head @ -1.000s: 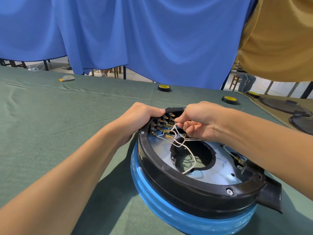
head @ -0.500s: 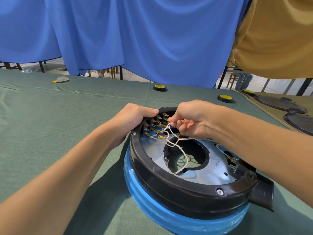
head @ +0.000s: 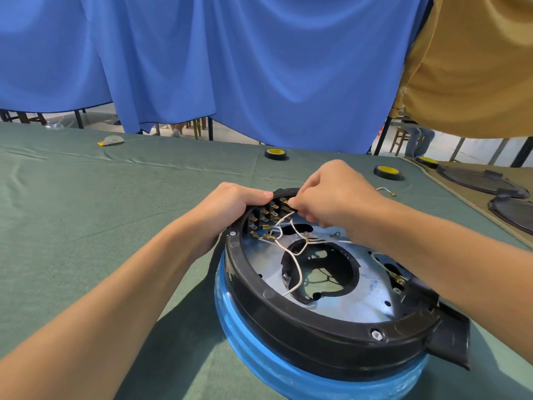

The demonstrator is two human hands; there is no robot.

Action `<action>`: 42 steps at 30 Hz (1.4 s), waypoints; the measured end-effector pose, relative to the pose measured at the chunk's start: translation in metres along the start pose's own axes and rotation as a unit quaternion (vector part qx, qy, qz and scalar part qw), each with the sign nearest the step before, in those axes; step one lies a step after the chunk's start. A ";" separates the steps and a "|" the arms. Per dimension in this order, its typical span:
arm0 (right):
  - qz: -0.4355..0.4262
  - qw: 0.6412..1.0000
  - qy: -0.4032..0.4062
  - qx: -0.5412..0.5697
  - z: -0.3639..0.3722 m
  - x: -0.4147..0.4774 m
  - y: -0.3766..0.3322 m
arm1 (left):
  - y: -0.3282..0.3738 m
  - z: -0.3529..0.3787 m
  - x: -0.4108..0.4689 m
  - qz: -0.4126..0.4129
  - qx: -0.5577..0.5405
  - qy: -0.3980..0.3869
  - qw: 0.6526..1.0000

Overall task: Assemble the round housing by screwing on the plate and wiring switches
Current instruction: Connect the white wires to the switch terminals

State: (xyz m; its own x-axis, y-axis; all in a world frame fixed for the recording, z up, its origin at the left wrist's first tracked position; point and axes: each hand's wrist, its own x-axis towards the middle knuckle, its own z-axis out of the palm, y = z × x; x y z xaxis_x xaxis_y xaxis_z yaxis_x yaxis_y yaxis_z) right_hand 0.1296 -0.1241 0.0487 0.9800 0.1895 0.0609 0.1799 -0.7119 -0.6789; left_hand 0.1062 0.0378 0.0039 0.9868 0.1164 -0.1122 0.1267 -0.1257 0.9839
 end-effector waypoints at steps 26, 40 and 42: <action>0.011 0.998 -0.069 0.003 0.008 -0.007 -0.011 | 0.003 0.002 -0.006 -0.001 -0.007 -0.008 1.000; 0.082 0.978 -0.141 0.132 0.005 0.002 -0.016 | 0.003 0.001 -0.005 -0.003 -0.002 -0.005 1.000; 0.085 0.977 -0.139 0.137 0.006 0.004 -0.016 | 0.003 0.001 -0.005 -0.003 -0.001 -0.006 1.000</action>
State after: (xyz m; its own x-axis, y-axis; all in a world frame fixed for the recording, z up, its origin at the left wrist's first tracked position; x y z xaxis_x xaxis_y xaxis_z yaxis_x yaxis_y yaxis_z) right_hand 0.1299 -0.1084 0.0553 0.9258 0.2874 -0.2455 -0.0513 -0.5481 -0.8348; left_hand 0.1016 0.0355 0.0077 0.9872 0.1054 -0.1200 0.1326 -0.1222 0.9836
